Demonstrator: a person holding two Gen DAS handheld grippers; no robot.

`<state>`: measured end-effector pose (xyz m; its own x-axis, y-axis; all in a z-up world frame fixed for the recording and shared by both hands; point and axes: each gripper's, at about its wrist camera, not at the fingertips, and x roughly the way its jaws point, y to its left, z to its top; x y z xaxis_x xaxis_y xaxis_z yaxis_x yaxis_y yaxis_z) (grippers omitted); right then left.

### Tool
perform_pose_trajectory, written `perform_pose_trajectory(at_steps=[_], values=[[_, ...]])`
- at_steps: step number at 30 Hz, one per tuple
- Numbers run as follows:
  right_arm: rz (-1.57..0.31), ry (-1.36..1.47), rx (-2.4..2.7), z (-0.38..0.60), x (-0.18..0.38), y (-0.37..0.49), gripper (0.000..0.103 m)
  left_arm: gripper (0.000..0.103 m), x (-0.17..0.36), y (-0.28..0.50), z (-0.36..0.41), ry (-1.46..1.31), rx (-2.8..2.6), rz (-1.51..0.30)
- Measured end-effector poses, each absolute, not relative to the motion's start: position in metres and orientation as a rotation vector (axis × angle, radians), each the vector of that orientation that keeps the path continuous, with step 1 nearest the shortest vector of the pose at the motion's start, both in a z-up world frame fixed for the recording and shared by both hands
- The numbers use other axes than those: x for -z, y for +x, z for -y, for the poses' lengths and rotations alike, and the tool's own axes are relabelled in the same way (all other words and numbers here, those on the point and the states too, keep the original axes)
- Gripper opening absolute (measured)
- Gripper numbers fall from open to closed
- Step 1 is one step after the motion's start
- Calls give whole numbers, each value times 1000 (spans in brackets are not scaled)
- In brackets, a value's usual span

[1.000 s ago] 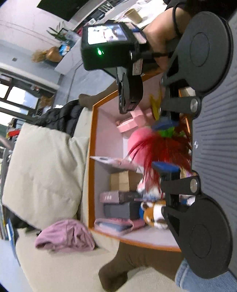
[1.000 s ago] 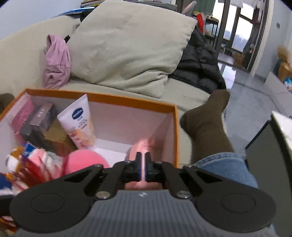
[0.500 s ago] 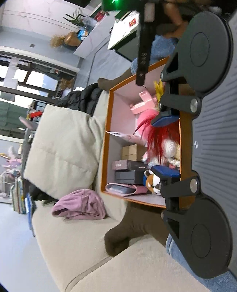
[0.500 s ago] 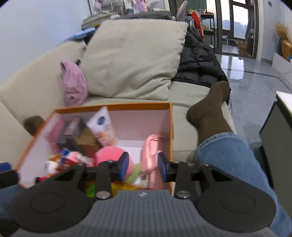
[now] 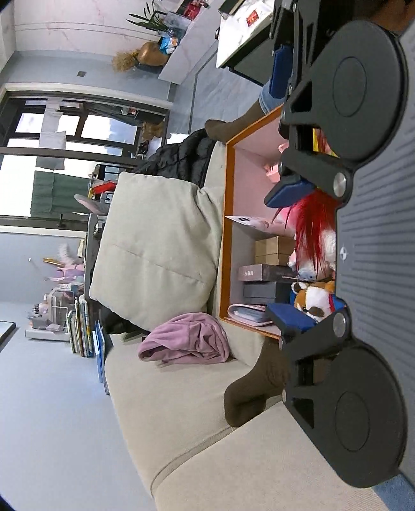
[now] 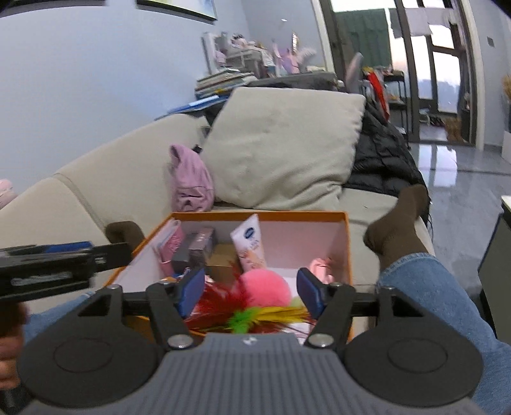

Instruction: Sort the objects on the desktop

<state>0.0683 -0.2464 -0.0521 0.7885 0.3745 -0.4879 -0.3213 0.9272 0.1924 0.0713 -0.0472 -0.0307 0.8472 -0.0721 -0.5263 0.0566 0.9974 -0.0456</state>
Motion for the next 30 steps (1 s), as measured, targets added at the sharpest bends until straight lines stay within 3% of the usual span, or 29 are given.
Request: perform_pose_trajectory(at_steps=[3, 22, 30], values=[[-566, 98, -352, 242, 58, 72, 74, 80, 44, 79, 50, -17, 64, -596], [-659, 94, -313, 238, 103, 86, 80, 80, 97, 89, 51, 23, 22, -662], [-613, 73, -286, 236, 112, 80, 84, 82, 104, 90, 55, 47, 2, -631]])
